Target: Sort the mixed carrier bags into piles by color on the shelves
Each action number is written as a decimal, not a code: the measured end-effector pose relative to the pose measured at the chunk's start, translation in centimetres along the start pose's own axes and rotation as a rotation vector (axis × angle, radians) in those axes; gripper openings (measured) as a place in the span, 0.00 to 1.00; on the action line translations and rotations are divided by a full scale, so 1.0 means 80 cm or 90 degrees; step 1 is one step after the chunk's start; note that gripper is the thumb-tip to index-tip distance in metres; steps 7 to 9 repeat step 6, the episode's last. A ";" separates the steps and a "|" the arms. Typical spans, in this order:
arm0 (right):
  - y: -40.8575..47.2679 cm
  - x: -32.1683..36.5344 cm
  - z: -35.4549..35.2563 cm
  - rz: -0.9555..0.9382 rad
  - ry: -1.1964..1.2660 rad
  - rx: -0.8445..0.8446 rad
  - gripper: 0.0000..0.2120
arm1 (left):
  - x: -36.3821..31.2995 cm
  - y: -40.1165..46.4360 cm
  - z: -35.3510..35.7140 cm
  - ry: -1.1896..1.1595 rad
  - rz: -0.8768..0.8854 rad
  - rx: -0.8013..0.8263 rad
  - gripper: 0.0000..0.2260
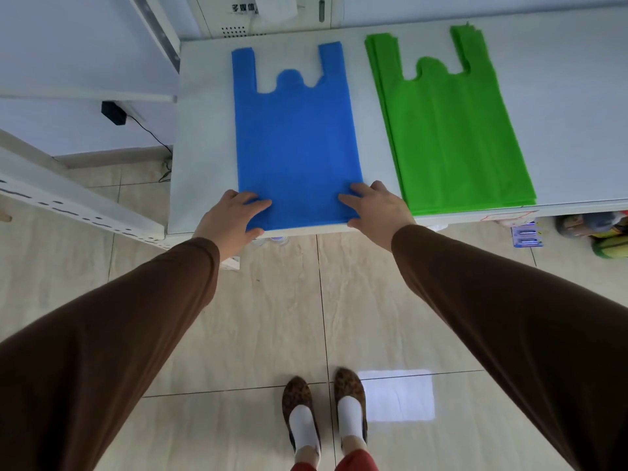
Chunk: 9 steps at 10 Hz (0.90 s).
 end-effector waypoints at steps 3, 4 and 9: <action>-0.004 -0.001 -0.006 0.009 0.018 -0.024 0.22 | -0.004 0.000 -0.004 0.008 -0.005 -0.013 0.23; -0.007 0.001 -0.005 0.029 0.037 -0.014 0.23 | -0.005 -0.003 -0.002 -0.006 -0.017 0.005 0.24; -0.037 0.007 -0.026 0.011 0.044 0.052 0.34 | -0.030 -0.025 -0.018 -0.023 -0.025 0.082 0.31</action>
Point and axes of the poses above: each hand's wrist, its own y-axis towards the middle knuckle, its own z-axis out of the palm, x = y × z, the point moved 8 cm from there along y, towards the middle knuckle, and after that the axes turned 8 degrees about x, right-handed, at the moved point
